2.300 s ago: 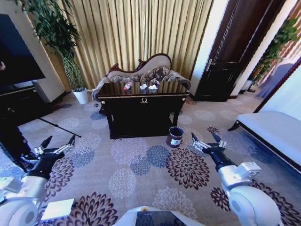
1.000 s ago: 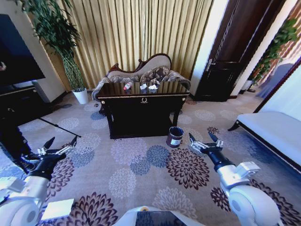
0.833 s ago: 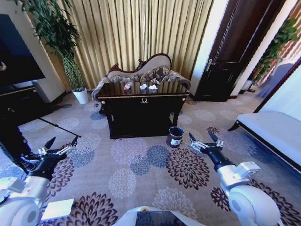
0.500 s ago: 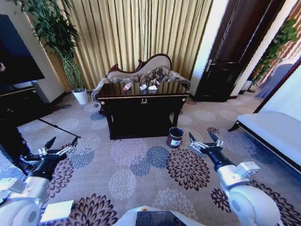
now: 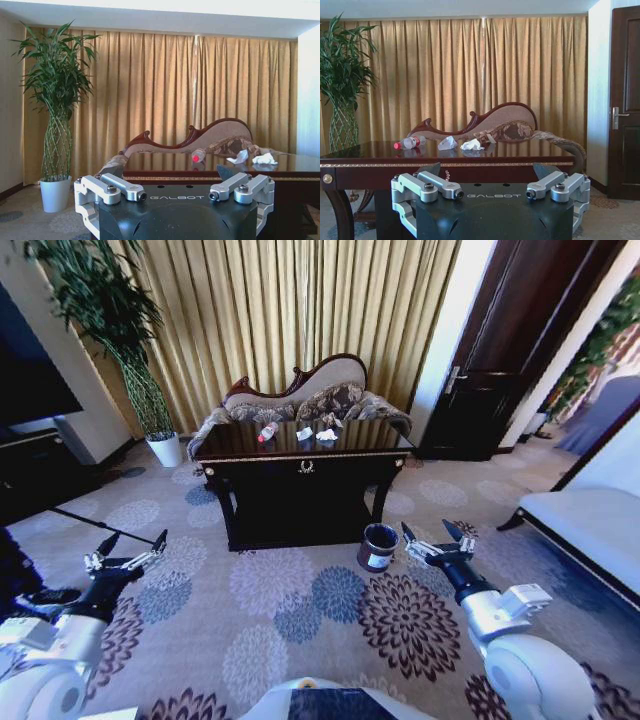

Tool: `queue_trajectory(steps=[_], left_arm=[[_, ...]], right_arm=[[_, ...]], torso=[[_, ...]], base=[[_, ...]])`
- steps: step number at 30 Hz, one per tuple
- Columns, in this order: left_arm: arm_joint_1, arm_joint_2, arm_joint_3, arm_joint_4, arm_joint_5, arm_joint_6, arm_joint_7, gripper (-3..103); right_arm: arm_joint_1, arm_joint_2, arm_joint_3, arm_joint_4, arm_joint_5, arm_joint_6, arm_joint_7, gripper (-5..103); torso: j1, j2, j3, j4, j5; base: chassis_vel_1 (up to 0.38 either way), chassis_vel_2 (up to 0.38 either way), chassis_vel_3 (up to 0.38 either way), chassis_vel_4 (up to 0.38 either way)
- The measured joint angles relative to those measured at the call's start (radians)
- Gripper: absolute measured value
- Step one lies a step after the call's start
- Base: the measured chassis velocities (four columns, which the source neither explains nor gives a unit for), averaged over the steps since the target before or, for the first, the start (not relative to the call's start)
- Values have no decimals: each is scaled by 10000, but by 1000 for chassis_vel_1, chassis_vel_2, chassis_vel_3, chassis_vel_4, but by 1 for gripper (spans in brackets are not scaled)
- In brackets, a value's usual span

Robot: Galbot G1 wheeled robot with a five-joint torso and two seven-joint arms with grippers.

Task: Move to the front of the table and place the trash on the table into the trash bin.

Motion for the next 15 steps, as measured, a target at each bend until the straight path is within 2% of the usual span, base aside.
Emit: queue_trajectory(steps=[3,15], left_arm=[[3,-1,-9,5,1,0,8,100],[20,-34,-35,6,4,-16,58,100]], right_arm=[[-4,0,-15,4,-12,2,0,100],[-5,12,-90,6,-89,12,-1,100]], torso=[[-3,1,-2,-4,-9],[-7,3,-3,-3,-1]], base=[[-192,193,180,-209],[-200,199,202,-187]])
